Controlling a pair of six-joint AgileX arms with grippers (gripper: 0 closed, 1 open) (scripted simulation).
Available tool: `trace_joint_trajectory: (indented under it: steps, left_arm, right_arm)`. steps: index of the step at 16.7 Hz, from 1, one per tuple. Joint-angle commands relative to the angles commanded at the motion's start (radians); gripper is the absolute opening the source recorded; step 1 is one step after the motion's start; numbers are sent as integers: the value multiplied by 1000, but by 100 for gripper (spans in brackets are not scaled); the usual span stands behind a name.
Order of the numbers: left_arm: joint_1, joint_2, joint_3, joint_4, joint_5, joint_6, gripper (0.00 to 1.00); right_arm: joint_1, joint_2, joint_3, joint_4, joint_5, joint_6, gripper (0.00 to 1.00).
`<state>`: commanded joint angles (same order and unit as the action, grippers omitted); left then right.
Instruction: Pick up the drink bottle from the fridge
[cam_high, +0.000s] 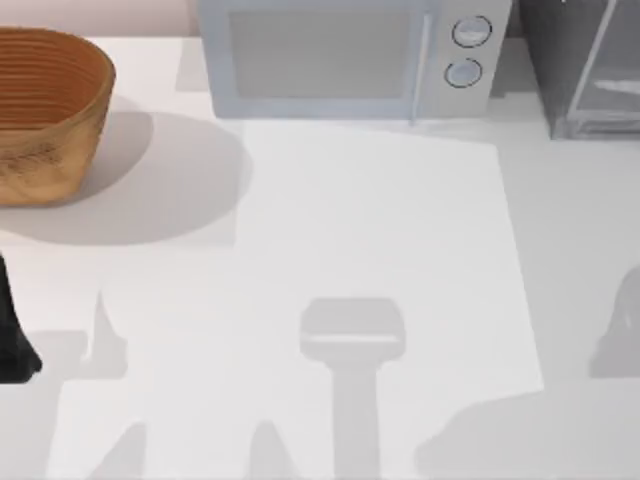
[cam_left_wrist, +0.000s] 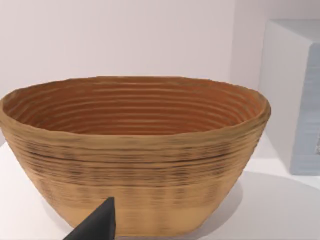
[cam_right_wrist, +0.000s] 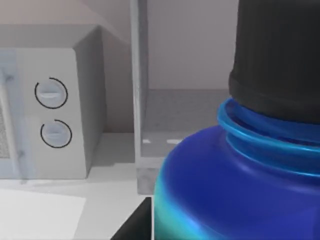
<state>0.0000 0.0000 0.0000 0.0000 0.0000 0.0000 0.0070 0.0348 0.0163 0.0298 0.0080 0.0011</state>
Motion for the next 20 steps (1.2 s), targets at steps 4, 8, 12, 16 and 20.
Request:
trace_joint_trajectory:
  steps: [4,8,12,16,20]
  left_arm:
    - [0,0,0,0,0,0,100]
    - [0,0,0,0,0,0,100]
    - [0,0,0,0,0,0,100]
    - [0,0,0,0,0,0,100]
    - [0,0,0,0,0,0,100]
  right_arm:
    - [54,188,80,157,56,-3,0]
    - [136,525,194,391,146,-4,0]
    - [231,961,311,646,248,0,0]
    - [326,1398,425,894,346,7,0]
    - [406,1730,534,1116,428,11,0]
